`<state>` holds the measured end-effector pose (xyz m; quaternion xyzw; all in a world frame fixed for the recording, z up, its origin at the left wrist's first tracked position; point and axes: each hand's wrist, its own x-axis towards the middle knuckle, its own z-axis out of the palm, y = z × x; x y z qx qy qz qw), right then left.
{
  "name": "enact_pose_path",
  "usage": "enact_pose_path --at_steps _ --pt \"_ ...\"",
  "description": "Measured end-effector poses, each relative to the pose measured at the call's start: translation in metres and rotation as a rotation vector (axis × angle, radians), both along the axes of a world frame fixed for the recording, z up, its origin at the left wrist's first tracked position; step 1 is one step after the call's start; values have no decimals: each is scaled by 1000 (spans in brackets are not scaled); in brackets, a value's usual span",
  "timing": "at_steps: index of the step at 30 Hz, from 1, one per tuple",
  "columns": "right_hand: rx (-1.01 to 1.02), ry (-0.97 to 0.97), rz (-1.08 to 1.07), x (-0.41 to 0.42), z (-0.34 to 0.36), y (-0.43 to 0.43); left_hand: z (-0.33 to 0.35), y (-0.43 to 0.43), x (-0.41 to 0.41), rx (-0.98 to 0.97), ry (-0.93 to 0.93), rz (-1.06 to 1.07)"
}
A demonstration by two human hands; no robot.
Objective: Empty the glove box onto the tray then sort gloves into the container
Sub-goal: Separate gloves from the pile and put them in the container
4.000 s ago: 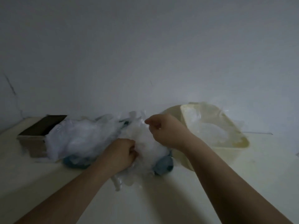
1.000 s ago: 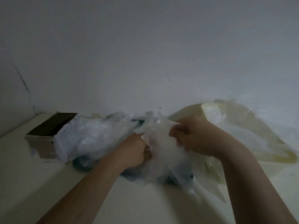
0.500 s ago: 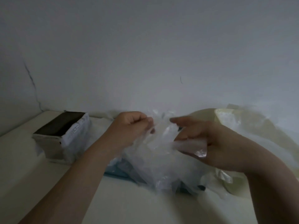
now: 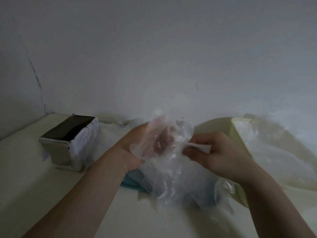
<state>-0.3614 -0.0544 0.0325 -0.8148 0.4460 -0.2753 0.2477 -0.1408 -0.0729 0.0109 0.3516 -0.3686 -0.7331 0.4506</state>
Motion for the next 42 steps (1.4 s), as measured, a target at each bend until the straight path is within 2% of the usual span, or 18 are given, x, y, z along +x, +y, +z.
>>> enact_pose_path --at_steps 2,5,7,8,10,12,13,16,19,21,24,27,29,32,36,42 --pt "1 6 -77 0 -2 -3 -3 -3 10 26 141 -1" --pt "57 -111 -186 -1 -6 -6 -8 2 20 -45 175 64" --pt "70 -173 -266 0 -11 -8 -10 6 21 -109 219 -32" --pt "72 -208 -312 1 -14 -11 -11 7 22 -122 211 -78" --pt "84 -292 -377 -1 -17 -16 -14 4 22 -189 50 -114" --pt "108 -337 -391 -1 -18 -18 -18 0 19 -218 -134 18" --pt "123 -349 -390 -1 -18 -18 -18 -2 17 -197 -148 102" --pt "196 -328 -380 0 -18 -16 -18 -5 11 -141 -35 274" --pt "275 -172 -352 0 -24 -19 -12 -7 16 -46 116 425" --pt "284 -103 -361 1 -27 -22 -6 -6 25 -75 127 506" --pt "276 -145 -416 1 -28 -22 6 -2 29 -207 51 552" --pt "263 -248 -446 -1 -28 -19 19 10 28 -316 25 465" --pt "223 -276 -446 -2 -28 -20 23 19 24 -365 -64 449" --pt "222 -344 -424 -3 -19 -12 28 35 12 -387 -185 470" --pt "240 -493 -390 -20 4 6 34 54 -7 -413 -237 453" --pt "142 -547 -420 -85 63 28 44 59 -55 -457 -367 477"
